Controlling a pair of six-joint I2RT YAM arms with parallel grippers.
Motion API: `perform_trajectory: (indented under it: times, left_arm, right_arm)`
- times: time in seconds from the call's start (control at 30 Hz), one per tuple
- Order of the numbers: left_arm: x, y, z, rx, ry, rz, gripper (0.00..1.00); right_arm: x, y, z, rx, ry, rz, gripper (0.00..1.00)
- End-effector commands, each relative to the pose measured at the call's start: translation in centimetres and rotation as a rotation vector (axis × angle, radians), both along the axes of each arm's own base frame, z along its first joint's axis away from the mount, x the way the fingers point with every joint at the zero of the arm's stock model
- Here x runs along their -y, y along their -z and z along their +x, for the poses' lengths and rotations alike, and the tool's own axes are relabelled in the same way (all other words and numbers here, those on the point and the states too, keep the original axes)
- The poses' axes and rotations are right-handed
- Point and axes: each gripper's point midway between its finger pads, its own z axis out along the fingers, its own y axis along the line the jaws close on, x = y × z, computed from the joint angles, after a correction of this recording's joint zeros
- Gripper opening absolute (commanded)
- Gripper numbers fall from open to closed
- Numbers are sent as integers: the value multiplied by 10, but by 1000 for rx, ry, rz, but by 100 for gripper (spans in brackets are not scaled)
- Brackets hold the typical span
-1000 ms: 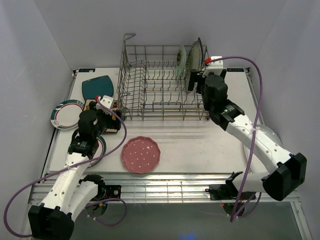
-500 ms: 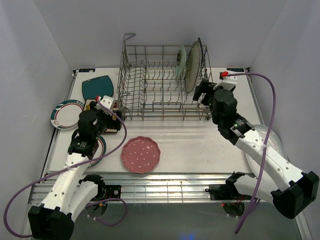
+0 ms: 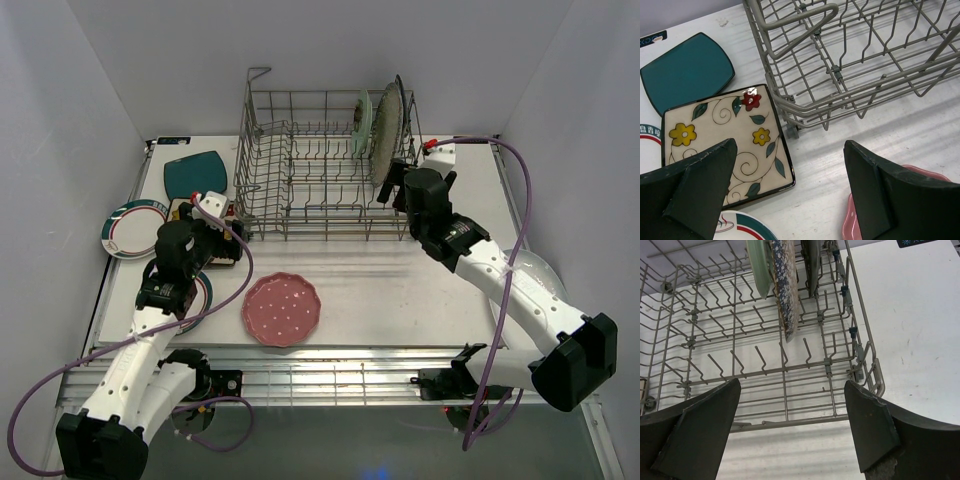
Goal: Load the plates into the dish rack
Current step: Insert the plate into the dish rack, then pick up the plate from the corner of the board.
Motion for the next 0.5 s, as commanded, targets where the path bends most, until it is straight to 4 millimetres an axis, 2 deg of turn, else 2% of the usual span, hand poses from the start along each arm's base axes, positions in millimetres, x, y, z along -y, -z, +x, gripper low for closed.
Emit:
perform_trajectory:
  times: [0.0,0.3,0.47]
  left_arm:
    - [-2,-14,-1,42,-5,-3,98]
    - [-2,-18,-3,56,-2,-5,98]
    - [0,-17,-3,49,7,-6,98]
  right_arm:
    - [6,-34,2,82,21,19,90]
    - [-11,-29,-2,91,-87,34,90]
    - [-11,-26,-5,74,-97,21,90]
